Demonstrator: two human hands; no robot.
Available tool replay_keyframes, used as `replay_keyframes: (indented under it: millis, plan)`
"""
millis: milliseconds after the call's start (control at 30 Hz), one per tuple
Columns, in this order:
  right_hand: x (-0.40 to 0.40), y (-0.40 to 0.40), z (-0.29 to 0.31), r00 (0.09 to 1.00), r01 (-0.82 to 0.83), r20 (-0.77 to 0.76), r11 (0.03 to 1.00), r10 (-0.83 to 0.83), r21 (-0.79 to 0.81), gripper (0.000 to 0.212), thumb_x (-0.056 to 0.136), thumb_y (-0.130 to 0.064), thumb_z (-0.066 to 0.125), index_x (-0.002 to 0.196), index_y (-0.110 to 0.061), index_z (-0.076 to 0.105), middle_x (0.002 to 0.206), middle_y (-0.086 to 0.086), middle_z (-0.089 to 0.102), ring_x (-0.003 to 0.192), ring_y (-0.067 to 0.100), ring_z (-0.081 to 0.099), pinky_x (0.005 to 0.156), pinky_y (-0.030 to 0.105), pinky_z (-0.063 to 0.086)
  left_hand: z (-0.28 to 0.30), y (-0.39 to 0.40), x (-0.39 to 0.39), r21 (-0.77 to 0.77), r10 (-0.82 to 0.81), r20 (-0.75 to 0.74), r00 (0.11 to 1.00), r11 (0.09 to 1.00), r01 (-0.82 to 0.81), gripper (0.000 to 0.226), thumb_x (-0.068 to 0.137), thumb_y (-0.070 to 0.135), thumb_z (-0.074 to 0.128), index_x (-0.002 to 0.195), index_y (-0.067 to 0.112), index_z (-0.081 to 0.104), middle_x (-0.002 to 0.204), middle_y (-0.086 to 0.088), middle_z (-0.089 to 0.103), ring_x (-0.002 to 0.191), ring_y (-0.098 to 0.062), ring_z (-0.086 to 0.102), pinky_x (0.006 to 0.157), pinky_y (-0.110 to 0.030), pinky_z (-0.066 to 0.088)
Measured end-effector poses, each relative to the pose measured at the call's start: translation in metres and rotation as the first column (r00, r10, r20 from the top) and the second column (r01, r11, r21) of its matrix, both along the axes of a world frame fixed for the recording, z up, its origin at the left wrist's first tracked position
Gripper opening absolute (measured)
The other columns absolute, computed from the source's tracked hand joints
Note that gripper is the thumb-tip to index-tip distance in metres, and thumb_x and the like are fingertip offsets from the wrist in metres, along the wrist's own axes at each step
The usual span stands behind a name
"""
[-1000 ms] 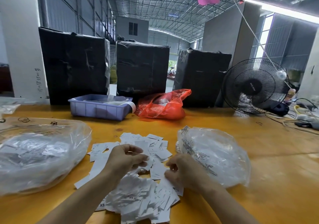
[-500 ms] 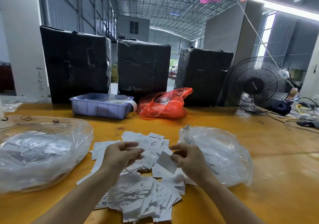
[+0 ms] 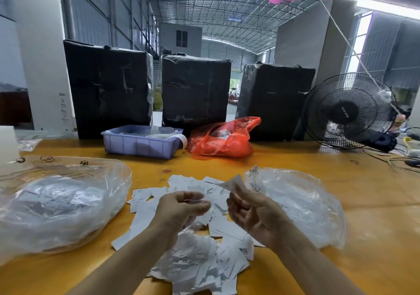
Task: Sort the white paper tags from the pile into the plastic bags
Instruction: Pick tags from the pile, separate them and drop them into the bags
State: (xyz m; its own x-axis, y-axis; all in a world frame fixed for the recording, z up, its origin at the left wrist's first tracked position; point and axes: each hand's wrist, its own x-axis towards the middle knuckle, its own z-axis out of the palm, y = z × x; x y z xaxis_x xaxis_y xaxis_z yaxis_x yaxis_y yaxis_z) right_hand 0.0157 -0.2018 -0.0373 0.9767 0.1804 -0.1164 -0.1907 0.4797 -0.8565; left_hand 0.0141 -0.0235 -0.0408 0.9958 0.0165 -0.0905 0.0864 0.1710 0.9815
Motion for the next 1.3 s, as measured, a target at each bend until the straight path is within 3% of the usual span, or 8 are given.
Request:
replay_keyframes:
  millis: [133,233,333,433,533,633,767,1300]
  plan:
    - [-0.001,0.001,0.000,0.996,0.066,-0.057,0.993,-0.073,-0.101,0.031,0.065,-0.024,0.076,0.091,-0.008,0.069,0.088,0.010,0.066,0.085,0.023,0.057,0.068,0.031,0.047,0.000,-0.001,0.001,0.015,-0.013,-0.006,1.000,1.000,0.013,0.027,0.066,-0.007,0.078,0.086,0.007,0.067,0.071,-0.003,0.074,0.060,-0.009,0.065,0.063,-0.024,0.045]
    - [-0.002,0.001,0.000,0.996,0.057,-0.057,0.992,-0.064,-0.115,0.026,0.064,-0.024,0.075,0.083,-0.008,0.069,0.072,0.007,0.070,0.079,0.022,0.059,0.066,0.030,0.047,0.000,-0.002,0.001,0.031,-0.023,-0.001,1.000,0.999,0.023,0.027,0.066,-0.007,0.077,0.086,0.008,0.067,0.071,-0.002,0.074,0.059,-0.008,0.066,0.062,-0.025,0.046]
    - [-0.004,0.003,0.001,0.998,0.059,-0.029,0.993,-0.062,-0.107,0.023,0.064,-0.023,0.074,0.079,-0.006,0.071,0.070,0.009,0.070,0.066,0.019,0.063,0.057,0.026,0.050,-0.001,-0.002,0.000,0.056,-0.036,0.016,0.999,0.998,0.035,0.028,0.066,-0.007,0.077,0.087,0.007,0.067,0.072,-0.003,0.074,0.058,-0.008,0.068,0.059,-0.026,0.047]
    - [-0.004,0.005,0.000,0.986,0.142,0.096,0.986,-0.134,-0.088,0.025,0.066,-0.020,0.071,0.081,0.000,0.070,0.068,0.011,0.069,0.055,0.014,0.064,0.050,0.021,0.052,-0.002,-0.004,-0.001,0.099,-0.053,0.042,0.998,0.994,0.048,0.028,0.066,-0.007,0.078,0.089,0.006,0.067,0.076,-0.007,0.075,0.063,-0.012,0.070,0.056,-0.026,0.050]
    - [-0.004,0.006,0.000,0.947,0.213,0.272,0.969,-0.173,-0.122,0.017,0.071,-0.011,0.070,0.083,0.001,0.069,0.069,0.014,0.070,0.058,0.016,0.067,0.054,0.020,0.053,-0.002,-0.006,-0.002,0.127,-0.066,0.059,0.996,0.990,0.058,0.028,0.066,-0.008,0.078,0.087,0.006,0.067,0.077,-0.009,0.075,0.067,-0.016,0.070,0.062,-0.030,0.053]
    - [-0.006,0.007,-0.001,0.912,0.269,0.376,0.933,-0.166,-0.240,0.005,0.081,-0.002,0.067,0.086,-0.001,0.067,0.072,0.011,0.072,0.062,0.019,0.069,0.055,0.021,0.053,-0.001,-0.006,-0.002,0.127,-0.069,0.058,0.996,0.990,0.061,0.028,0.066,-0.009,0.078,0.087,0.005,0.067,0.076,-0.009,0.075,0.067,-0.017,0.070,0.066,-0.033,0.054]
    - [-0.009,0.009,-0.003,0.855,0.371,0.497,0.845,-0.149,-0.384,0.003,0.085,-0.003,0.066,0.087,-0.005,0.065,0.077,0.011,0.073,0.065,0.016,0.070,0.054,0.015,0.049,0.000,-0.005,-0.001,0.096,-0.082,0.053,0.995,0.992,0.076,0.028,0.067,-0.012,0.075,0.087,0.004,0.065,0.077,-0.009,0.075,0.066,-0.016,0.070,0.064,-0.030,0.052]
    - [-0.009,0.013,-0.009,0.789,0.432,0.606,0.794,-0.103,-0.428,0.004,0.084,-0.002,0.067,0.085,-0.005,0.064,0.082,0.012,0.072,0.066,0.018,0.070,0.057,0.018,0.052,0.001,-0.005,-0.002,0.050,-0.102,0.037,0.994,0.994,0.100,0.028,0.068,-0.012,0.074,0.087,0.005,0.065,0.076,-0.008,0.075,0.063,-0.012,0.069,0.063,-0.029,0.050]
